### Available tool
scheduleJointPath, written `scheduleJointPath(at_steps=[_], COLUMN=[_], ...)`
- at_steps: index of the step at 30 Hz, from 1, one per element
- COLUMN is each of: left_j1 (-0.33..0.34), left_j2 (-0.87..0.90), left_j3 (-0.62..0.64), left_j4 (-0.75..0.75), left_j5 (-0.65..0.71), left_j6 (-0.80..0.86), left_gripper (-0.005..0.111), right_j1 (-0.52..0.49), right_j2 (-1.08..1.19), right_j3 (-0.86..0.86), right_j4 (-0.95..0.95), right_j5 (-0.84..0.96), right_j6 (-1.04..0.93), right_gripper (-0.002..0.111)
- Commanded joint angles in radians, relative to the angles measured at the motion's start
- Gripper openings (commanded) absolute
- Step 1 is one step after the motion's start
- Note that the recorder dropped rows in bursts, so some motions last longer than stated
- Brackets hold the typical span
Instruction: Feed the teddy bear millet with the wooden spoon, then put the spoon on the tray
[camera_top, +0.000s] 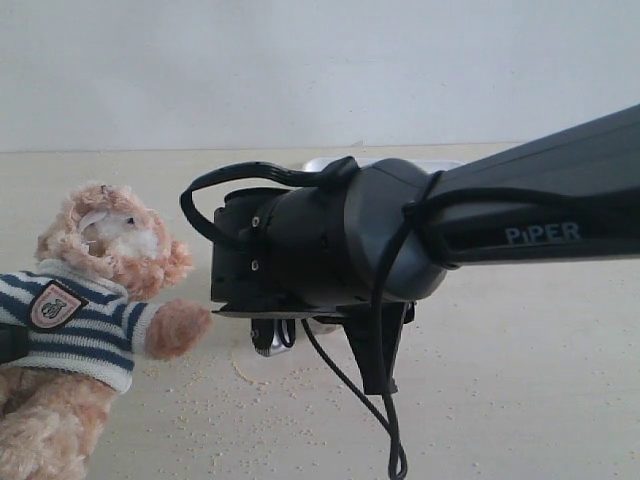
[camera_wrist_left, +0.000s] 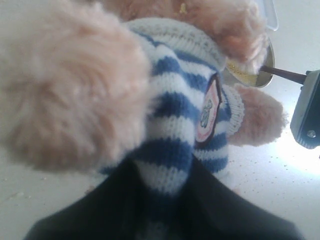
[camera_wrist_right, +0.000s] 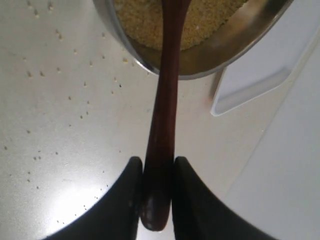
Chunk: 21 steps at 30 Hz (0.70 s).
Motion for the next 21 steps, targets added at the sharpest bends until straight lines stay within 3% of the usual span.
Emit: scheduleJointPath(at_steps=[1, 21], left_j1=[0.003, 0.003], left_j2=[-0.008, -0.008], left_j3=[0.002, 0.002], left_j4=[-0.016, -0.016], left_j5=[0.009, 0.009], left_j6=[0.006, 0.006], left_gripper=[0.005, 0.005], right_j1=[-0.003, -0.028], right_j2=[-0.011, -0.021], right_j3=[-0.004, -0.083], right_j4=[0.038, 0.181], right_j5=[0.005, 0.005], right_j6=[-0.004, 0.001], right_gripper=[0.014, 0.014])
